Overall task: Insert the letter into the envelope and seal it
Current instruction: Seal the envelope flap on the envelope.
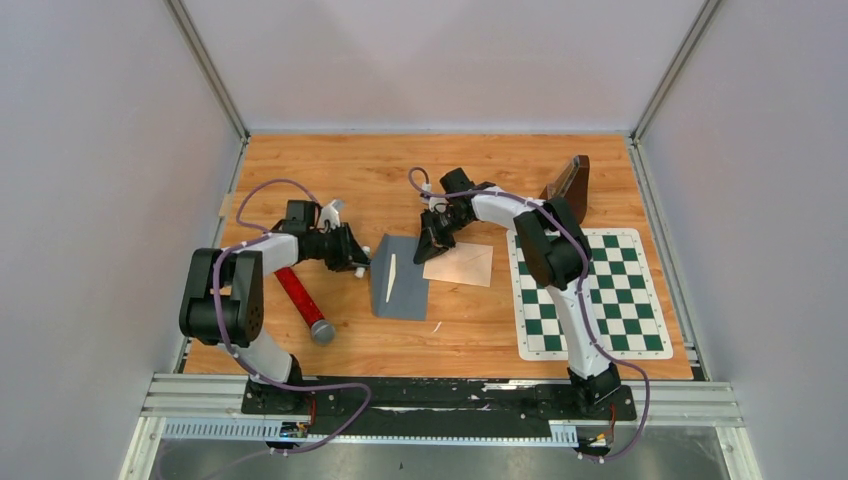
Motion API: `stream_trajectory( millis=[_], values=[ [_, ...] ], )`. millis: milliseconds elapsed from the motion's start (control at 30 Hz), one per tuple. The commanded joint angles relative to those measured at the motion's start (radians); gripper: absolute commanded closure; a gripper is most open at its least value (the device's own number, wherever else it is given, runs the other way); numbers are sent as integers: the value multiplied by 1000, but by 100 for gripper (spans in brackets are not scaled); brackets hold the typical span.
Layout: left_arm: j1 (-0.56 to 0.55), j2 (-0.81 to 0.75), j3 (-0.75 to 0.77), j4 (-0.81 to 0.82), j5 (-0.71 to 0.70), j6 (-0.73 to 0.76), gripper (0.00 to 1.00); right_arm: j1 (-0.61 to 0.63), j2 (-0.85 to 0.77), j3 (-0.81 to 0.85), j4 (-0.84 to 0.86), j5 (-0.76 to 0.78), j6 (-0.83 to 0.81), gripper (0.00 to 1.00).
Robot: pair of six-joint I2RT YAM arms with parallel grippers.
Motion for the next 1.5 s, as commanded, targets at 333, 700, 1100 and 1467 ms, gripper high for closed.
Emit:
stream_trajectory(
  millis=[333, 700, 1100, 1467],
  values=[
    [-219, 95, 89, 110, 131, 16, 100, -15, 63, 9, 6, 105, 98, 100],
    [-240, 232, 163, 102, 140, 33, 100, -20, 64, 21, 9, 113, 108, 100],
    [-241, 283, 170, 57, 106, 85, 100, -20, 3, 31, 37, 104, 103, 100],
    [-216, 314, 188, 23, 155, 126, 100, -21, -128, -6, 67, 11, 75, 100]
  ],
)
